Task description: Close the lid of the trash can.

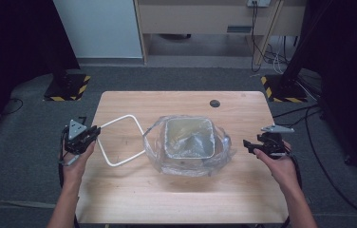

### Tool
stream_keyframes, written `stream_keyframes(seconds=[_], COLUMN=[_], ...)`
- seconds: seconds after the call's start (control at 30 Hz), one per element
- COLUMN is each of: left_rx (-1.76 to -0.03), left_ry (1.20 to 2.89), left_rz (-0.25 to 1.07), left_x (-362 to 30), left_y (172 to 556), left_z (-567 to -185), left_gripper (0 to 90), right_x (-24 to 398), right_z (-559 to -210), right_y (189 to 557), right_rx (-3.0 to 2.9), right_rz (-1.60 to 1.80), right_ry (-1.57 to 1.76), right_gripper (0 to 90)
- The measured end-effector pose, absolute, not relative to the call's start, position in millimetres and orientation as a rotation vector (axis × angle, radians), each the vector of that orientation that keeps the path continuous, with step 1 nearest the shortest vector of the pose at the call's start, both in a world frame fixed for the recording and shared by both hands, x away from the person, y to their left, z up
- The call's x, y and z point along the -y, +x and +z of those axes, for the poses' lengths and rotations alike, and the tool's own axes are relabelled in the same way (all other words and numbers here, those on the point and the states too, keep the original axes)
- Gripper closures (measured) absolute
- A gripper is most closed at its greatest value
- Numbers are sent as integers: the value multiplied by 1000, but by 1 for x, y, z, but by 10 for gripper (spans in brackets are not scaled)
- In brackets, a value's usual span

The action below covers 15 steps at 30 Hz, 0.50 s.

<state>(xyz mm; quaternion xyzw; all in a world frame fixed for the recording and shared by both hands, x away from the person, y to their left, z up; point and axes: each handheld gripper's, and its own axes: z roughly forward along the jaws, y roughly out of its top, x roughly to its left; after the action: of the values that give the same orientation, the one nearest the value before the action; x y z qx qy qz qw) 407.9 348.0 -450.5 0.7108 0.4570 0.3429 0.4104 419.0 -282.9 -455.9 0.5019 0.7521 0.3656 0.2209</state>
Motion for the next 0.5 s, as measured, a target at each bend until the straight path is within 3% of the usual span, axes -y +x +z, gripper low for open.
stream_keyframes(seconds=[0.5], left_rx=[-1033], left_ry=[1726], left_rz=[911], left_x=[-345], left_y=[393], left_z=[-388], left_gripper=[785], right_x=[284], right_z=[-434], right_y=[410], right_rx=[-2047], right_rz=[1056], right_ry=[1341], right_gripper=[338])
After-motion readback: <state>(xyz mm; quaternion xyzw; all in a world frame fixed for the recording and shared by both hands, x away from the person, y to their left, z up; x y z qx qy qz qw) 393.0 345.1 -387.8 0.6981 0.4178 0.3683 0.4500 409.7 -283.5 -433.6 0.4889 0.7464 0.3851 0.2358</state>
